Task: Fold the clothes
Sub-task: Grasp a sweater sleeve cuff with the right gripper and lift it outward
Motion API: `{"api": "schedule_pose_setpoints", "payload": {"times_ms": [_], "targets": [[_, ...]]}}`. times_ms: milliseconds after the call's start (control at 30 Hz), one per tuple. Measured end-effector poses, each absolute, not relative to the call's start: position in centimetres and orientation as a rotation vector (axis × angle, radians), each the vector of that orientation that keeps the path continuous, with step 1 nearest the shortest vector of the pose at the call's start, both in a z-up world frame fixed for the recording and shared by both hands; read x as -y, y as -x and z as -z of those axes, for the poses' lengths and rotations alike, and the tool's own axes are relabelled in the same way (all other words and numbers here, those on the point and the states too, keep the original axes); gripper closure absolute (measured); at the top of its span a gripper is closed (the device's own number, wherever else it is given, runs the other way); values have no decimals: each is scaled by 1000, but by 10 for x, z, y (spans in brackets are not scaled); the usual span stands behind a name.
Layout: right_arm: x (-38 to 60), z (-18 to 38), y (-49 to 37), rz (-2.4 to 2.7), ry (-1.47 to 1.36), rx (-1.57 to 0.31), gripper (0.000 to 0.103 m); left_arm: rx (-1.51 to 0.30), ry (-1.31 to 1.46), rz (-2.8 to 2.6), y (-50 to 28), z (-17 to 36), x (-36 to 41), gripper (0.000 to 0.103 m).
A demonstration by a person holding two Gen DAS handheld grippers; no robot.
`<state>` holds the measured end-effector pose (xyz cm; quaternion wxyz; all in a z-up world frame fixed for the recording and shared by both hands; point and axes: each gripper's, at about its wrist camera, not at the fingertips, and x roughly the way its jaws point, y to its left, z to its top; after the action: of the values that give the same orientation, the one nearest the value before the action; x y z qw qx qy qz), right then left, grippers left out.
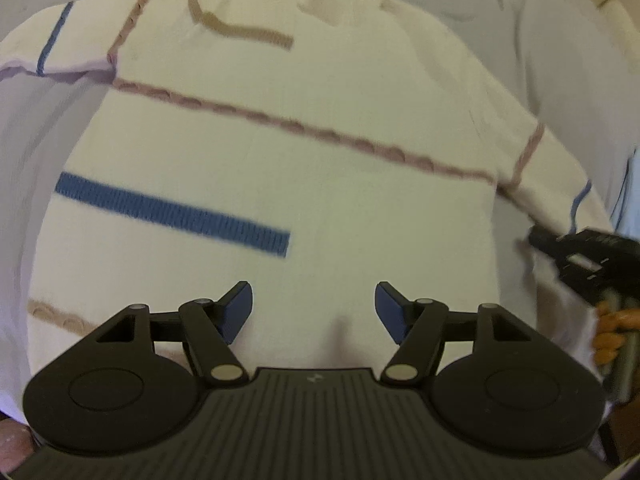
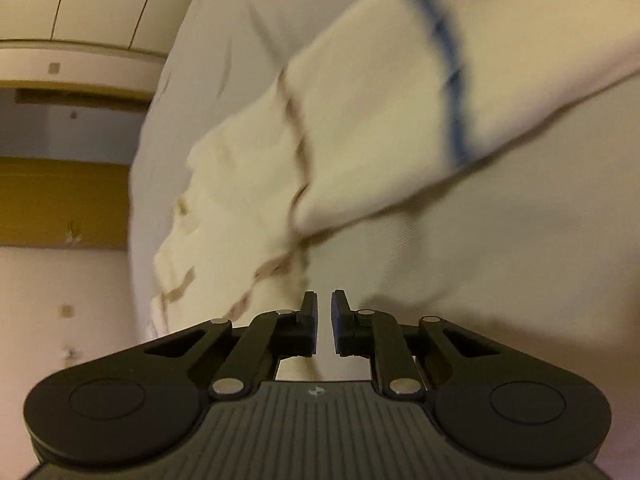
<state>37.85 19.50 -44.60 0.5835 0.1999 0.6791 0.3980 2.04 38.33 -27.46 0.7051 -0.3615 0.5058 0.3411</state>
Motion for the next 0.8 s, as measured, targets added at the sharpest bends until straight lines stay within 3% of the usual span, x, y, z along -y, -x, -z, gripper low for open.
{"api": "schedule_pose_setpoints", "payload": {"times_ms": [167,267,333,400,500,667,733,800], "targets": [[-224,460,-364,-946,-481,-1637,80,-1053,833,-826,-22,271,-411,39],[-217,459,-350,-939,-473,-1651,70,-1018,860,-857,-20,269,-425,39],[-219,461,-350,-936,-486,-1648,57,-1005,870,-870,-17,267,-430,38],[-229,466,-349,-930,-524,-1639,56,-1012,874,-883,-12,268,-431,38],[-247,462,-347,-969,-477,-1616,85,-1027,892,-899,-5,271,-433,38],[-246,411,-348,-1011,-265,-1438,90,-1023,918,-901,11,276,-439,36],[-245,391,-345,-968,-111,-1355,102,-1028,919,-899,16,280,-444,35],[-254,396,-340,-762,192,-1326,96,-1045,916,-892,21,284,-449,35]]}}
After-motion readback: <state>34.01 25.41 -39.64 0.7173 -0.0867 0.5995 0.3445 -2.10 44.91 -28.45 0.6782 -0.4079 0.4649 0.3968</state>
